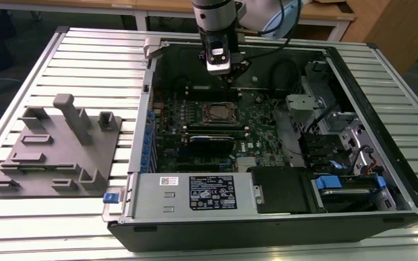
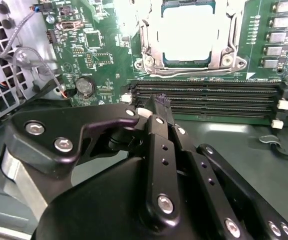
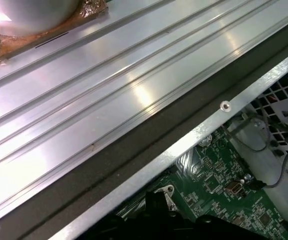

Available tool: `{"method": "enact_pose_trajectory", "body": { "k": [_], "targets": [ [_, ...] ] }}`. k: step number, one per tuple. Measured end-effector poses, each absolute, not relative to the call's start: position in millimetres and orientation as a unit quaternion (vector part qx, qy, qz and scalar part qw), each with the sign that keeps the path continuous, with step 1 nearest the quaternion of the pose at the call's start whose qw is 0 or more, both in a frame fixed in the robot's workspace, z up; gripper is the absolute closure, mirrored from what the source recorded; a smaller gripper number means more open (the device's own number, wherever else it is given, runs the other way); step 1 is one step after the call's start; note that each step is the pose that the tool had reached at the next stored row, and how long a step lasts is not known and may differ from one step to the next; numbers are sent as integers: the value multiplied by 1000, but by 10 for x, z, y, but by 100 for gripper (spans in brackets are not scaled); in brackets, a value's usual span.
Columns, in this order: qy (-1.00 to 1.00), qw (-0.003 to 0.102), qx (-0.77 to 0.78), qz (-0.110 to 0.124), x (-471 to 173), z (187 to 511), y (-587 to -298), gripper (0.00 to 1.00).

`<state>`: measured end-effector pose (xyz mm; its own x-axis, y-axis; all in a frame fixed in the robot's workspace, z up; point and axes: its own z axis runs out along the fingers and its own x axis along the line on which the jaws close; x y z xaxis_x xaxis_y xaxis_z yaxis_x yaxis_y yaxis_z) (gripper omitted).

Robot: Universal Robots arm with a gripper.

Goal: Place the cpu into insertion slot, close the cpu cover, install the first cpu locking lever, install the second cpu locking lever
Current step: 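Install the first cpu locking lever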

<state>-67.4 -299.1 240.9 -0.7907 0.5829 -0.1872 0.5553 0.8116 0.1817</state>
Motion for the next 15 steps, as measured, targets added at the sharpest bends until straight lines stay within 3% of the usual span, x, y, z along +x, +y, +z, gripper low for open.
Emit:
{"method": "enact_pose_trajectory", "body": {
  "k": [4, 13, 15],
  "targets": [
    [948, 93, 302, 47, -672, 2398, -2990, 89],
    [953, 27, 303, 15, -666, 2382, -2990, 89],
    [953, 23, 303, 14, -667, 2382, -2990, 89]
  ]
}}
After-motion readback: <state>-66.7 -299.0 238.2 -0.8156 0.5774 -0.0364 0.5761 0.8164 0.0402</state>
